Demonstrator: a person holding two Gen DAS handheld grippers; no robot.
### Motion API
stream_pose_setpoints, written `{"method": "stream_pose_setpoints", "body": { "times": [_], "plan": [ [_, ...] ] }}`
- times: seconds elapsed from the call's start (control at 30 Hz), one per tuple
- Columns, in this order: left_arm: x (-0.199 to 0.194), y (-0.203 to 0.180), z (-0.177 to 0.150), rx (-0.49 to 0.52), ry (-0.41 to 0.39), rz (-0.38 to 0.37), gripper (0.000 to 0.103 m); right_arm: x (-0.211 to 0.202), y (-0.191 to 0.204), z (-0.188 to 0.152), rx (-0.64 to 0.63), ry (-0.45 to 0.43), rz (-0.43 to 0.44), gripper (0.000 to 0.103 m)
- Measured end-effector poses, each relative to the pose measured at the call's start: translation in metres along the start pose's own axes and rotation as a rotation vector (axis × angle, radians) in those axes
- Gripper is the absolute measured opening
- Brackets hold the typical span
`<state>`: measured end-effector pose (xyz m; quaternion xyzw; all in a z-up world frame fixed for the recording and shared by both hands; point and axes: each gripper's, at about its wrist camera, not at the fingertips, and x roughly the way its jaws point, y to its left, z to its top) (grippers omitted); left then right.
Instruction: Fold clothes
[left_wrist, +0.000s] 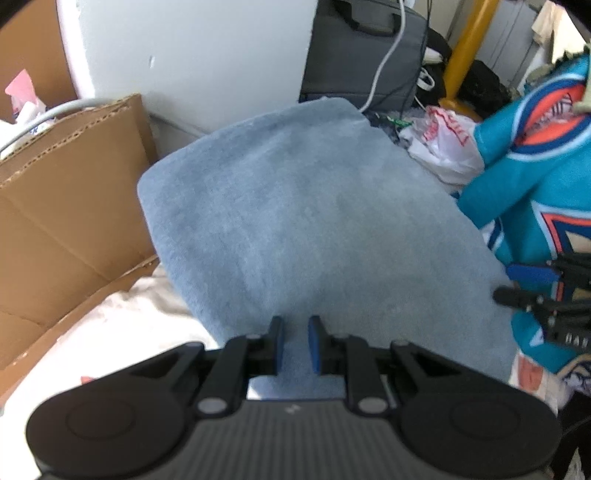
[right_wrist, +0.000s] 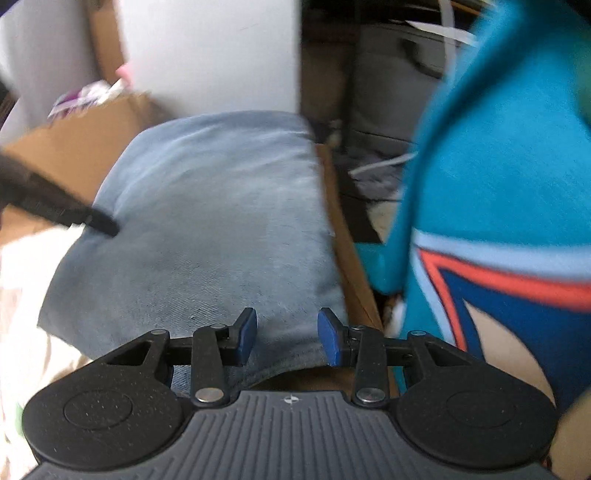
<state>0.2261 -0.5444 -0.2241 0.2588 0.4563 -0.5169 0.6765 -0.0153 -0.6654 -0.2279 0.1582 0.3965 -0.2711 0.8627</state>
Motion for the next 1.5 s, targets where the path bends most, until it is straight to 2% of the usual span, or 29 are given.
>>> {"method": "stream_pose_setpoints", "body": {
  "times": [0.13,0.2,0.27,0.37,0.53,0.6,0.63,0.8,0.9,0.93,1.0,1.07,1.13,1.17,1.2,1.27,1.3,1.4,1.47,1.5],
  "plan": [
    [-0.016,0.001,-0.007,-0.030,0.006,-0.014,0.018,-0.007,-0.012,-0.010,0.118,-0.018,-0.002,0.043],
    [-0.025,0.002,-0.012,-0.057,-0.008,-0.026,0.030,-0.012,-0.020,-0.015,0.188,-0.029,0.000,0.043],
    [-0.029,0.004,-0.018,-0.087,-0.019,-0.031,0.047,-0.012,-0.027,-0.019,0.266,-0.029,0.028,0.044],
    [-0.031,0.007,-0.027,-0.125,-0.026,-0.028,0.048,-0.004,-0.035,-0.027,0.363,-0.002,0.077,0.044],
    [-0.026,0.012,-0.047,-0.208,-0.006,-0.084,0.048,0.009,-0.037,-0.038,0.471,0.012,0.158,0.044],
    [-0.026,0.012,-0.054,-0.225,-0.002,-0.099,0.043,0.006,-0.039,-0.039,0.507,-0.007,0.174,0.044],
    [-0.026,0.011,-0.057,-0.235,0.003,-0.109,0.036,0.005,-0.039,-0.040,0.525,-0.016,0.182,0.044],
    [-0.032,0.009,-0.063,-0.265,0.000,-0.106,0.027,0.004,-0.038,-0.044,0.596,-0.040,0.235,0.045],
    [-0.035,0.009,-0.067,-0.287,0.001,-0.106,0.019,0.014,-0.036,-0.052,0.652,-0.016,0.249,0.045],
    [-0.036,0.009,-0.068,-0.292,0.006,-0.113,0.009,0.017,-0.037,-0.055,0.677,-0.007,0.260,0.045],
    [-0.038,0.007,-0.073,-0.293,0.017,-0.116,0.007,0.024,-0.038,-0.061,0.723,0.011,0.286,0.045],
    [-0.039,0.004,-0.078,-0.285,0.034,-0.120,0.001,0.030,-0.037,-0.067,0.758,0.020,0.319,0.046],
    [-0.039,0.001,-0.084,-0.282,0.052,-0.119,0.001,0.031,-0.033,-0.071,0.766,0.020,0.345,0.031],
    [-0.040,0.001,-0.085,-0.277,0.060,-0.112,0.001,0.031,-0.031,-0.071,0.762,0.023,0.355,0.013],
    [-0.041,0.000,-0.087,-0.272,0.067,-0.105,0.001,0.029,-0.030,-0.070,0.758,0.027,0.351,0.005],
    [-0.048,0.001,-0.089,-0.273,0.079,-0.095,0.003,0.025,-0.026,-0.068,0.752,0.039,0.332,0.004],
    [-0.052,0.002,-0.090,-0.275,0.083,-0.089,0.006,0.023,-0.025,-0.066,0.749,0.044,0.322,0.004],
    [-0.072,0.008,-0.089,-0.288,0.087,-0.052,0.025,0.017,-0.020,-0.063,0.740,0.061,0.294,0.004],
    [-0.086,0.014,-0.088,-0.305,0.085,-0.027,0.046,0.012,-0.017,-0.060,0.734,0.072,0.275,0.007],
    [-0.095,0.018,-0.088,-0.317,0.082,-0.011,0.053,0.010,-0.015,-0.059,0.731,0.078,0.265,0.007]
  ]
}}
